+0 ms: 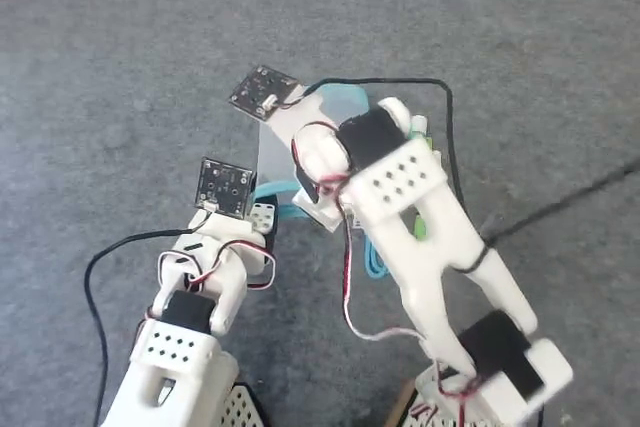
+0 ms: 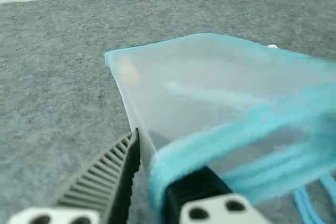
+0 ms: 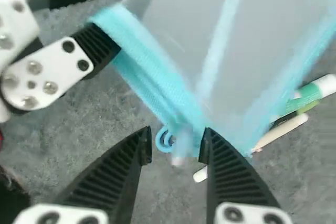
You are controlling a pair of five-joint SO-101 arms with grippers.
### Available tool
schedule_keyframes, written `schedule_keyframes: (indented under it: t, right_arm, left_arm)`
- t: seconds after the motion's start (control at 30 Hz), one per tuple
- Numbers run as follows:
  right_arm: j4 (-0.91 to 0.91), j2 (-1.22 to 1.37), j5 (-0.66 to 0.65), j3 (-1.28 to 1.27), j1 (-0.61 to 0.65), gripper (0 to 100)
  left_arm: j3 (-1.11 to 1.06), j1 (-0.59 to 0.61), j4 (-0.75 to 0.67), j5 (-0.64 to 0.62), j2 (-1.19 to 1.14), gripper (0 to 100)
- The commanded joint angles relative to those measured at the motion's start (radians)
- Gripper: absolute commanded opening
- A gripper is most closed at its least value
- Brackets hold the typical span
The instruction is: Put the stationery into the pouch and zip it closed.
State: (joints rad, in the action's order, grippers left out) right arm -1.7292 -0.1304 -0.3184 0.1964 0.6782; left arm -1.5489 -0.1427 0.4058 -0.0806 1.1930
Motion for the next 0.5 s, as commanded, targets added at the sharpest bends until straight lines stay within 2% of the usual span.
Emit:
schedule_keyframes:
  t: [0.0,0.23,0.4,0.47]
  right_arm:
    - [0.03,-0.22,0.008,-0.003,-0.024,16.9]
    - [0.176,-0.407,0.014,-0.348,-0.323,16.9]
    - [0.312,-0.36,0.014,-0.562,-0.412,16.9]
    - [0.341,-0.334,0.008,-0.608,-0.415,16.9]
  left_arm:
    - [0.016,0.025,-0.031,0.014,0.008,1]
    - [0.022,0.098,-0.034,0.005,0.015,1]
    - [0.019,0.049,-0.031,0.006,0.009,1]
    - [0.044,0.11,-0.031,0.008,0.017,1]
